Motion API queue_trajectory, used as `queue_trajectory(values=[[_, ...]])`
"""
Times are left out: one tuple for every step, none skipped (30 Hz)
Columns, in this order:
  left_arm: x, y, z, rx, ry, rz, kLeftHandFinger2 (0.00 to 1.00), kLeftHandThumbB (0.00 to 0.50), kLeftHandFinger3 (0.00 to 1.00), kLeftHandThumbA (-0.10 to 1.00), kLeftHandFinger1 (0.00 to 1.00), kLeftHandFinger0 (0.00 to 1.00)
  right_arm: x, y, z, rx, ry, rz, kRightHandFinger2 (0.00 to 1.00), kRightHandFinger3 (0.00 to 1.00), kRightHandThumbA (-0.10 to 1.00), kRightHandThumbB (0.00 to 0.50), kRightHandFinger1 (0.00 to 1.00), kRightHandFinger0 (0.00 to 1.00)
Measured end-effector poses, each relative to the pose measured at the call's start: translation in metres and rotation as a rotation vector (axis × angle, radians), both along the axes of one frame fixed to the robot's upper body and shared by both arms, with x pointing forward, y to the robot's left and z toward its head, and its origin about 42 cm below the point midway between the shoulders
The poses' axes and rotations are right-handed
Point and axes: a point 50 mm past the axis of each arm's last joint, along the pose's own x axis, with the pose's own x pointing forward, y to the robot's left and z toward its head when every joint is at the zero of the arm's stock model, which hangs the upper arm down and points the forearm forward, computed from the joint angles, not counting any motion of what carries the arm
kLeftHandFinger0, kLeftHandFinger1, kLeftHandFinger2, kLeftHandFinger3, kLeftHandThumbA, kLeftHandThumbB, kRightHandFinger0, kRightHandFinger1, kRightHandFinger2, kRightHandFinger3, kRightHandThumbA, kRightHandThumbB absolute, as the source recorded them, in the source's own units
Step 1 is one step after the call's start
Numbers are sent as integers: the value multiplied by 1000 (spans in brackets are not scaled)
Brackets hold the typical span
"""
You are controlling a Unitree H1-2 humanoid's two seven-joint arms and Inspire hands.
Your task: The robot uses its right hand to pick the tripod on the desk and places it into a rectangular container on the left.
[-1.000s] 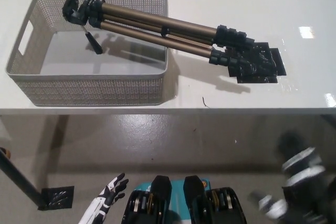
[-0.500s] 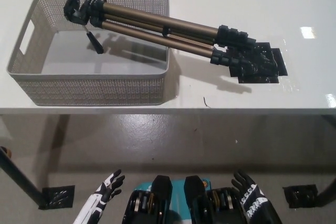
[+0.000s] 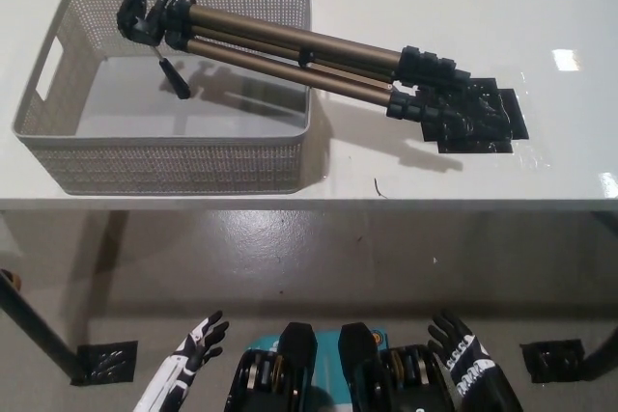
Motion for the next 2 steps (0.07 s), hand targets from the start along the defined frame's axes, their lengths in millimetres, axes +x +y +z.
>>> queue_trajectory(values=[[0, 0, 0, 0, 0, 0, 1000, 245, 1000, 1000, 1000, 1000, 0, -1, 0, -2, 0, 0, 1000, 1000, 1000, 357, 1000, 1000], [0, 0, 0, 0, 0, 0, 1000, 245, 1000, 1000, 1000, 1000, 0, -1, 0, -4, 0, 1, 1000, 1000, 1000, 356, 1000, 1000]])
